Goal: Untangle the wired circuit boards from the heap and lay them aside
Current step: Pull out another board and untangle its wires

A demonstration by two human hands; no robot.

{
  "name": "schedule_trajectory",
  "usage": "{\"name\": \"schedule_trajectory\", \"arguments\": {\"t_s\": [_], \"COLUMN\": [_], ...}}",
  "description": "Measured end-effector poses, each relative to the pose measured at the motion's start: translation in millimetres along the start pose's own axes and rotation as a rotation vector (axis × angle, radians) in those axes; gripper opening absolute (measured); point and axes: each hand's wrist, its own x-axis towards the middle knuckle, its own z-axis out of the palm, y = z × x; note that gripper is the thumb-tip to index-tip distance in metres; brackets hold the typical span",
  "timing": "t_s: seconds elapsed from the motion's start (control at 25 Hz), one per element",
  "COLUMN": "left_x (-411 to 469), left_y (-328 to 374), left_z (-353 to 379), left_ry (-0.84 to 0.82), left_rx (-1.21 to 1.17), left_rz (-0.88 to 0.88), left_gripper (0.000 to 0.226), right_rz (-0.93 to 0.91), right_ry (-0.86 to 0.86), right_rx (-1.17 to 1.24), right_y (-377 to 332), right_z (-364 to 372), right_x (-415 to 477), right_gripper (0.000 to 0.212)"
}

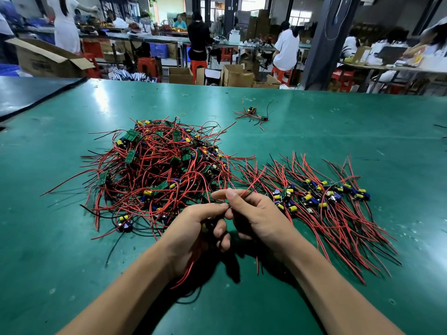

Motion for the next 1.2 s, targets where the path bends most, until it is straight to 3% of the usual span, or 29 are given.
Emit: {"name": "schedule_trajectory", "arguments": {"t_s": [0.08, 0.16, 0.28, 0.6, 0.68, 0.8, 0.96, 1.08, 1.2], "left_x": [0.6, 0.8, -0.3, -3.8, -4.4, -6.3, -9.1, -7.8, -5.8], "left_y": [0.9, 1.3, 0.1, 3.4, 4.0, 6.7, 11.3, 14.1, 18.4], "left_z": [0.0, 1.8, 3.9, 5.1, 6.3, 7.9, 6.1, 7.2, 7.3], "left_ry": [-0.027, -0.055, -0.094, -0.111, -0.108, -0.117, -0.132, -0.118, -0.021], "left_rx": [-0.009, -0.005, 0.030, 0.110, 0.119, 0.180, 0.281, 0.164, 0.064], "left_rz": [0.014, 0.032, 0.022, 0.014, 0.012, 0.027, 0.009, 0.072, 0.241], "left_gripper": [0.023, 0.021, 0.019, 0.024, 0.027, 0.021, 0.017, 0.016, 0.017], "right_rz": [-0.052, -0.175, -0.416, -0.624, -0.645, -0.498, -0.319, -0.293, -0.302], "right_ry": [0.043, 0.230, 0.516, 0.708, 0.712, 0.695, 0.564, 0.467, 0.383], "right_rx": [-0.047, -0.264, -0.504, -0.824, -0.861, -0.833, -0.479, -0.338, -0.553], "right_y": [1.2, 0.5, -4.8, -2.3, -3.0, -0.3, -9.3, -10.6, -5.2], "right_z": [-0.7, -9.7, -27.4, -39.6, -42.8, -42.2, -43.5, -38.2, -29.2], "right_x": [1.3, 7.3, 11.9, 12.9, 12.5, 15.0, 14.5, 14.0, 12.2], "right_gripper": [0.031, 0.037, 0.028, 0.022, 0.030, 0.048, 0.050, 0.054, 0.041]}}
